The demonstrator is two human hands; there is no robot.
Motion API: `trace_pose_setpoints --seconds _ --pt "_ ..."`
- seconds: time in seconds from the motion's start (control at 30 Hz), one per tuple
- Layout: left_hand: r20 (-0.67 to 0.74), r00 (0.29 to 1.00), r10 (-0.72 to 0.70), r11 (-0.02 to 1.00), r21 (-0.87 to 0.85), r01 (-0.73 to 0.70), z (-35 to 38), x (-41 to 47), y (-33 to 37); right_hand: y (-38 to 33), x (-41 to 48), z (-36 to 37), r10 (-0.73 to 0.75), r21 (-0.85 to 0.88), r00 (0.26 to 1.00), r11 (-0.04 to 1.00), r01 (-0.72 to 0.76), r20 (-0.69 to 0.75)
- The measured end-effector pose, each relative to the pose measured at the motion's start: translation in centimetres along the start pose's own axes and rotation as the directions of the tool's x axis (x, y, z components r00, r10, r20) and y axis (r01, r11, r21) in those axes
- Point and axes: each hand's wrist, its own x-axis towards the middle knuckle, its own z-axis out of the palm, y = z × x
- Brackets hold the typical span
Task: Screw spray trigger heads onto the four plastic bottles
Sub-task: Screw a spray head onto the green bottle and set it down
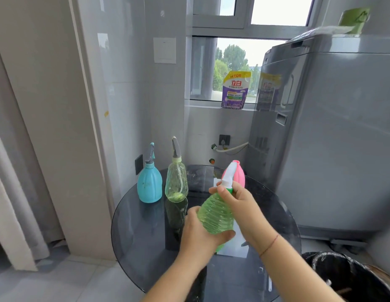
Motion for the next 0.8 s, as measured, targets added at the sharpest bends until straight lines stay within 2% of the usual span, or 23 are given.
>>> trace_pose_setpoints --seconds 0.03,0.07,0.1,0.17,0.23,0.27,0.3,0.33,0.37,0.4,0.43,0.47,0.5,0.53,0.6,0.63,0.67,0.7,0.73,0.8 --pt "-0.130 0.990 0.046 0.995 0.098 -0.034 0.7 -0.3 0.2 0.3 -0.1 0.6 -0.005 -0.038 0.997 0.999 0.002 -0.079" --pt "-0.167 0.983 0.072 0.991 0.125 -0.051 1.0 -0.6 0.1 0.5 -0.2 0.9 -0.017 -0.065 0.992 0.998 0.009 -0.125" --pt "-0.122 0.991 0.055 0.996 0.075 -0.046 1.0 -0.6 -0.1 0.3 -0.3 0.8 -0.029 -0.070 0.991 0.997 0.020 -0.130" --pt "0.125 0.992 -0.011 0.989 -0.143 0.029 -0.3 -0.3 -0.1 -0.3 -0.1 -0.4 -0.022 0.013 1.000 1.000 0.022 -0.015" --pt "0.434 0.900 -0.024 0.928 -0.326 0.182 -2.3 0.1 -0.1 -0.8 0.0 -1.9 0.003 0.170 0.986 0.985 -0.031 0.165" --pt "0.507 0.862 -0.004 0.920 -0.337 0.202 -2.9 0.3 -0.2 -0.8 0.0 -2.1 0.012 0.193 0.976 0.980 -0.055 0.219" --pt "0.498 0.867 0.008 0.940 -0.300 0.163 -2.8 0.3 -0.3 -0.6 -0.1 -2.0 0.025 0.175 0.975 0.982 -0.065 0.221" --pt "0.391 0.920 0.007 0.978 -0.194 0.076 -2.2 0.3 -0.4 -0.3 -0.1 -1.4 0.039 0.137 0.985 0.989 -0.062 0.169" --pt "0.197 0.980 0.021 1.000 -0.019 -0.017 -1.2 0.2 -0.3 0.0 -0.2 -0.7 0.055 0.100 0.995 0.993 -0.064 0.085" --pt "0.004 0.997 0.083 0.984 0.158 -0.082 -0.3 -0.1 -0.3 0.3 -0.2 0.2 0.072 0.067 0.997 0.995 -0.071 -0.007" --pt "-0.111 0.982 0.155 0.954 0.276 -0.119 0.5 -0.6 -0.2 0.7 -0.3 0.9 0.077 0.035 0.993 0.997 -0.074 -0.089" --pt "-0.135 0.976 0.171 0.948 0.291 -0.126 1.0 -0.8 -0.3 0.9 -0.3 1.1 0.068 0.002 0.987 0.998 -0.069 -0.148" --pt "-0.076 0.988 0.133 0.971 0.211 -0.114 1.0 -0.6 -0.6 0.8 -0.3 1.0 0.053 -0.027 0.984 0.998 -0.058 -0.167" --pt "0.047 0.996 0.070 0.995 0.065 -0.073 0.4 -0.1 -0.5 0.6 -0.2 0.6 0.041 -0.037 0.989 0.998 -0.047 -0.143" --pt "0.362 0.932 -0.026 0.975 -0.197 0.104 -1.9 0.9 -0.5 0.1 -0.3 -0.3 0.037 0.012 0.999 0.999 -0.037 -0.008" --pt "0.448 0.894 -0.030 0.958 -0.242 0.153 -2.8 1.2 -0.6 0.0 -0.4 -0.6 0.040 0.037 0.998 0.998 -0.041 0.042" --pt "0.456 0.890 -0.026 0.968 -0.210 0.136 -3.0 1.2 -0.7 0.0 -0.6 -0.6 0.045 0.046 0.998 0.998 -0.047 0.050" --pt "0.382 0.924 -0.017 0.989 -0.129 0.071 -2.6 1.2 -0.6 0.2 -0.7 -0.4 0.043 0.027 0.999 0.999 -0.043 0.009" --pt "0.232 0.973 0.003 1.000 -0.005 -0.002 -1.8 1.1 -0.6 0.5 -0.6 0.2 0.036 -0.024 0.997 0.999 -0.038 -0.071" --pt "-0.035 0.997 0.072 0.981 0.182 -0.065 0.3 0.5 -0.4 1.1 -0.7 1.6 -0.009 -0.178 0.965 0.983 -0.039 -0.261"
